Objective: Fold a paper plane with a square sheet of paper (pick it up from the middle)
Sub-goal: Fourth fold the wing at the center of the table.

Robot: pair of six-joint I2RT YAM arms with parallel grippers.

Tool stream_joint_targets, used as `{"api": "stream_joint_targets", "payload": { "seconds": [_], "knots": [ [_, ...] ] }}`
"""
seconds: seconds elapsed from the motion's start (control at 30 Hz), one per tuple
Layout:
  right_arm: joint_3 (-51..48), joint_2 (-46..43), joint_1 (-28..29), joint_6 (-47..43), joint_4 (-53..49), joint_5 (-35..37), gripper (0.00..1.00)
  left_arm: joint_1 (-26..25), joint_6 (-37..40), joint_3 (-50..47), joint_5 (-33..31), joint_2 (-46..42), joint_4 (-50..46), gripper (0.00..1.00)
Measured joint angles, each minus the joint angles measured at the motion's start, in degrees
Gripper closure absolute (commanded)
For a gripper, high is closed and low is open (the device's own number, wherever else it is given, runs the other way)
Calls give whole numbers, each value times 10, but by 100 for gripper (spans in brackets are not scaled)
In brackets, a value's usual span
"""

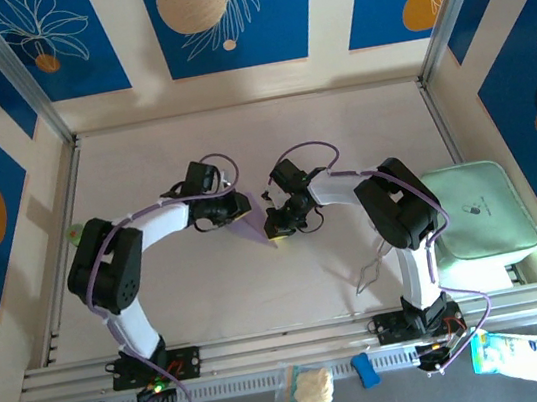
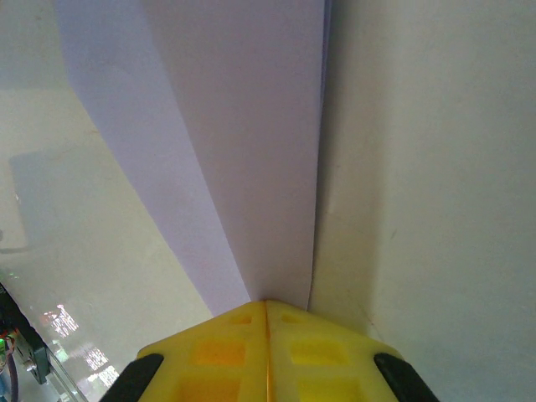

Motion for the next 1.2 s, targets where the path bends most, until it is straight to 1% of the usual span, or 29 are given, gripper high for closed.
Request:
{"api": "stream_joint_targets", "payload": {
  "seconds": [0.33,0.57,0.77,0.9,1.03,1.2],
  "knots": [
    [0,0,0,0,0,0,92,0,-1,8,-19,56,19,83],
    [-3,-1,-1,0,5,-6,92,0,3,11,-31,63,19,85],
    [-35,-26,-10,11,24,-18,92,0,3,11,-32,63,15,87],
    [-44,-47,-12,33,40,-28,96,0,3,7,-35,63,19,88],
    [-31,-47,-10,49,52,-25,100,0,3,6,-35,63,21,88],
    [15,-15,-6,59,50,-9,100,0,3,5,-35,63,21,89]
  ]
}}
